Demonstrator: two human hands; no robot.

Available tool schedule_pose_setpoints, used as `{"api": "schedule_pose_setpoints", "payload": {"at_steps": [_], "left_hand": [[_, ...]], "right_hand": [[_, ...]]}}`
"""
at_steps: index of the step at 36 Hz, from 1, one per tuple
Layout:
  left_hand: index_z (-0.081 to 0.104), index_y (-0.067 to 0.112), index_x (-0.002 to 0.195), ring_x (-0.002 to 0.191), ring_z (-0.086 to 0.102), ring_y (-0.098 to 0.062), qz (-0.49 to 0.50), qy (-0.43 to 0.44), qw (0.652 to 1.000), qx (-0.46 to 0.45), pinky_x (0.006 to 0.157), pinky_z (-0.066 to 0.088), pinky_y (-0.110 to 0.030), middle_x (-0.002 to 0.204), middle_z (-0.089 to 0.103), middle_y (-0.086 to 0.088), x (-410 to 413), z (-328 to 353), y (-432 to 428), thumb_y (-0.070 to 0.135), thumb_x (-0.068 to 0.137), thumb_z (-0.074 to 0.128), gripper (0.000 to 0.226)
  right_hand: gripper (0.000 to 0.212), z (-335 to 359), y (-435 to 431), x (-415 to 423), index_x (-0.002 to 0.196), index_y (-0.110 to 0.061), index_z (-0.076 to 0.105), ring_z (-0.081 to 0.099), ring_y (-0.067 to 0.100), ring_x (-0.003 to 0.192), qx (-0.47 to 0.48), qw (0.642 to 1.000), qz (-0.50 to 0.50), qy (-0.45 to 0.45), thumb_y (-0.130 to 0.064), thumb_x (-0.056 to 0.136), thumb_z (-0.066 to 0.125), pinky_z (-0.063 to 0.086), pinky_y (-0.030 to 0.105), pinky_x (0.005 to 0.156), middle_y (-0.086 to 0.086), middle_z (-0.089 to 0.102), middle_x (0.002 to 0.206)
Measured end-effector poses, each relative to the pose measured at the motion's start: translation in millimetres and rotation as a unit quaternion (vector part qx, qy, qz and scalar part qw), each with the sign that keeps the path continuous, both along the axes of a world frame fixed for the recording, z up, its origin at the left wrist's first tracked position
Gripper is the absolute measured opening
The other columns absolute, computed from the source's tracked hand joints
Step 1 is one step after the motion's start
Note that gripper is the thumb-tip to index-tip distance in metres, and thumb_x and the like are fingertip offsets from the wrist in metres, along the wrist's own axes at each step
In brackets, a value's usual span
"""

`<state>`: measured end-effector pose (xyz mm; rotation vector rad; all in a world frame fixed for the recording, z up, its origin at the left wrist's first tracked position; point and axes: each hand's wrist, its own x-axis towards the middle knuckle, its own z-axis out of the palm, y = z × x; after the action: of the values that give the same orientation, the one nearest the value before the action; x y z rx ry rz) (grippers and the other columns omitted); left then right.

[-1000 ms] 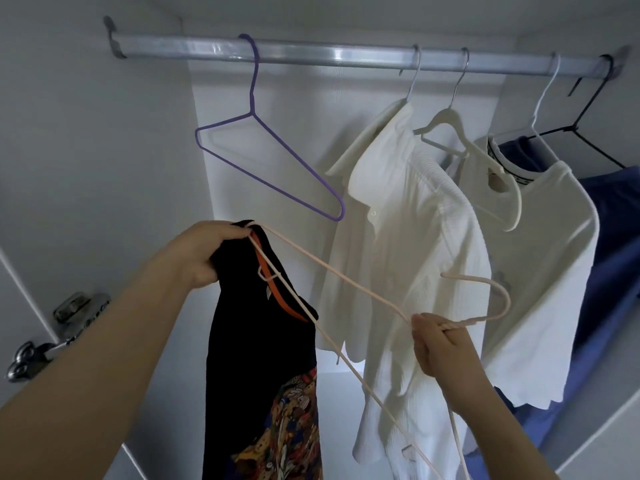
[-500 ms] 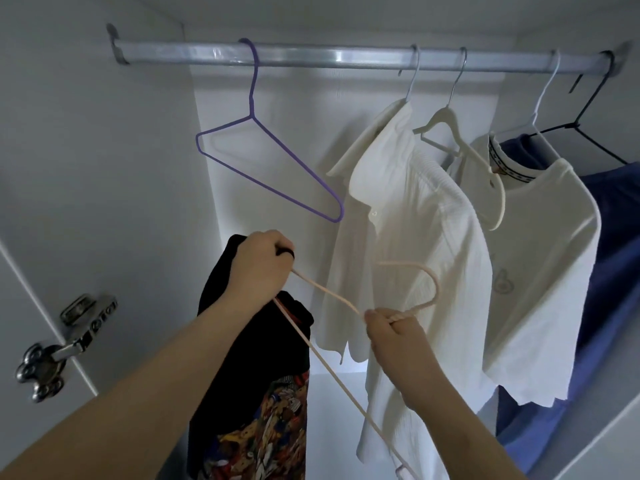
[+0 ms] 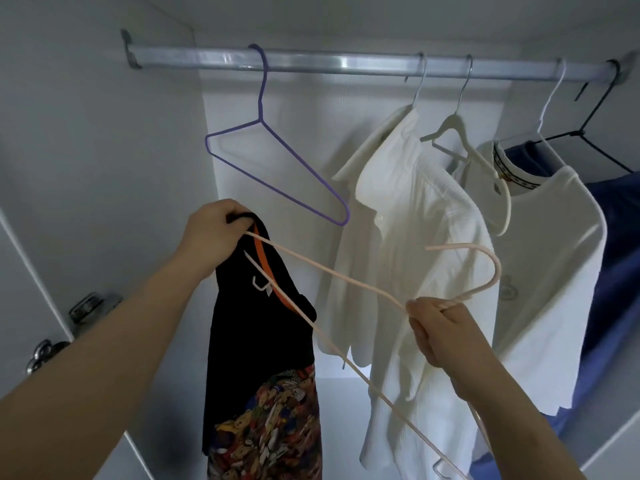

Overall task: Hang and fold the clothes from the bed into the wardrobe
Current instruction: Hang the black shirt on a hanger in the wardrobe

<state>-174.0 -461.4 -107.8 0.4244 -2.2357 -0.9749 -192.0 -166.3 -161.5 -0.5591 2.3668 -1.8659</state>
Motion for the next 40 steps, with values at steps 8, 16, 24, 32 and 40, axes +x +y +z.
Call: {"api": "schedule_pose_setpoints", "payload": {"at_steps": [8,16,24,32,40], "left_hand": [[0.069,0.016,0.096,0.088,0.049,-0.012,-0.064,-0.053,0.990,-0.114,0.073,0.034,-0.019,0.092,0.054,0.001,-2,-1,27,0.011,0.090,0.057,0.014],[0.069,0.024,0.078,0.081,0.062,-0.011,-0.252,-0.060,0.965,-0.044,0.083,0.046,-0.023,0.079,0.063,0.009,6,-8,94,0.001,0.081,0.064,0.024],[0.065,0.037,0.085,0.085,0.061,-0.005,-0.254,-0.041,0.965,-0.060,0.082,0.048,-0.018,0.087,0.063,0.011,6,10,81,0.015,0.078,0.072,0.025],[0.058,0.031,0.121,0.117,0.045,-0.014,-0.166,-0.060,0.876,-0.449,0.102,0.026,-0.035,0.117,0.057,0.010,9,6,71,0.052,0.091,0.043,0.040],[0.069,0.021,0.101,0.083,0.063,-0.022,-0.110,0.039,0.923,-0.368,0.066,0.048,-0.034,0.087,0.070,-0.001,21,-7,71,0.041,0.088,0.046,0.034]], "right_hand": [[0.044,4,-26,1,0.051,-0.019,0.025,0.022,0.007,0.040,0.031,0.995,-0.018,0.092,-0.013,0.089,0.046,0.021,0.015,0.039,-0.008,0.024,0.043],[0.047,-8,-66,6,0.048,-0.019,0.032,0.031,0.005,0.038,0.026,0.998,0.014,0.051,-0.015,0.093,0.046,0.027,0.022,0.045,-0.009,0.033,0.038],[0.049,5,-44,-13,0.043,-0.021,0.034,0.031,0.008,0.040,-0.065,0.995,-0.054,0.060,-0.020,0.089,0.051,0.027,0.016,0.040,-0.009,0.032,0.040],[0.053,16,-44,-19,0.037,-0.023,0.039,0.032,0.003,0.037,-0.051,0.994,-0.031,0.093,-0.024,0.089,0.053,0.028,0.011,0.042,-0.012,0.034,0.036],[0.024,26,-49,-14,0.066,-0.024,0.051,0.046,0.001,0.059,-0.065,0.964,-0.101,0.238,-0.031,0.085,0.063,0.038,0.014,0.062,-0.014,0.051,0.061]]}}
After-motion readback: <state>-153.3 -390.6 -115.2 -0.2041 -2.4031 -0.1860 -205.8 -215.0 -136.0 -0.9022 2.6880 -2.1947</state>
